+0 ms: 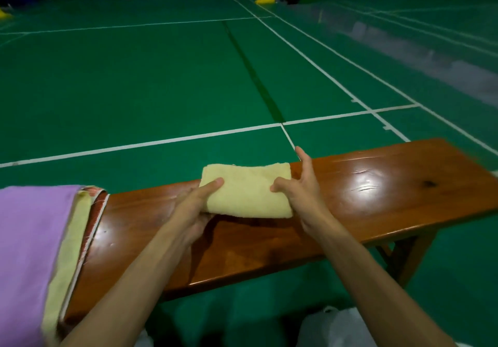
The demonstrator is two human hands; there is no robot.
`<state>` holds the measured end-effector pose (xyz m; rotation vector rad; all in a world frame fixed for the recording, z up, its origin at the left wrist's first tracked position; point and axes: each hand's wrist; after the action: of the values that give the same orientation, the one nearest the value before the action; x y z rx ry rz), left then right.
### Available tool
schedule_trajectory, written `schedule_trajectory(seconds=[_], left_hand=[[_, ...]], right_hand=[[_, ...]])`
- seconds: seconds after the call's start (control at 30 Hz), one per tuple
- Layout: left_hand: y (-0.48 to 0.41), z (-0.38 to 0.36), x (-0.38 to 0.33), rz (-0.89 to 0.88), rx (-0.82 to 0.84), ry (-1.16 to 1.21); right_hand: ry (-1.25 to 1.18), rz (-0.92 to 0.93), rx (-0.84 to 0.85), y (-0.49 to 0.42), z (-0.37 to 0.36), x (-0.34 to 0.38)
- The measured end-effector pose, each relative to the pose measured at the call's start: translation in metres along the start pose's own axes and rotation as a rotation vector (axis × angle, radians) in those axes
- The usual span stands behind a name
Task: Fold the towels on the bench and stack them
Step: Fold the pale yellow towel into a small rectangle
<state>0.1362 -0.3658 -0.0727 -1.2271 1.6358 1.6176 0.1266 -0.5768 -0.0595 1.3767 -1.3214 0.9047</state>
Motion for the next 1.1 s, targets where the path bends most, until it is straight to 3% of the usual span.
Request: schedule_trajectory(seconds=[0.23,0.43,0.63,0.7,0.8,0.87,0.93,1.1], left_hand=[[-0.051,-0.173,0.012,0.023,0.119,-0.070],[-0.080,-0.341,0.019,0.063,0.383,-0.221],[-0.106,-0.468,0.019,-0.155,0.523,-0.405],[-0.115,-0.488,0.031,-0.353,0.449,-0.596],[-0.120,-0.488,0.062,-0.968,0.306,-1.134],[-0.117,-0.482,0.082,-1.208,0.365,-1.372],[-0.117,-0.478,0.091,-1.158,0.440,-1.494],[-0.100,-0.452,0.068,-1.042,0.542,-1.462]], right_hand=[[-0.002,0.063,-0.253,-0.018,0.143,0.051],[0.066,0.181,-0.722,-0.043,0.254,0.070],[0.249,0.379,-0.830,-0.062,0.333,0.084],[0.373,0.294,-0.858,-0.072,0.357,0.075],[0.864,0.046,-0.871,-0.076,0.378,0.044],[1.039,0.008,-0.915,-0.074,0.384,0.029],[1.045,0.030,-0.952,-0.075,0.385,0.026],[0.872,0.034,-1.058,-0.067,0.383,0.036]])
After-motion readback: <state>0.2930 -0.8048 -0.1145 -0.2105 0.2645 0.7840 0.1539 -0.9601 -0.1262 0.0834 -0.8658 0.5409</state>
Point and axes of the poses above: each hand's wrist, its own y-axis away from the middle knuckle, its own z-axis out of the back of the hand, x = y × z, and after that the axes turned 12 degrees about -y, right-handed
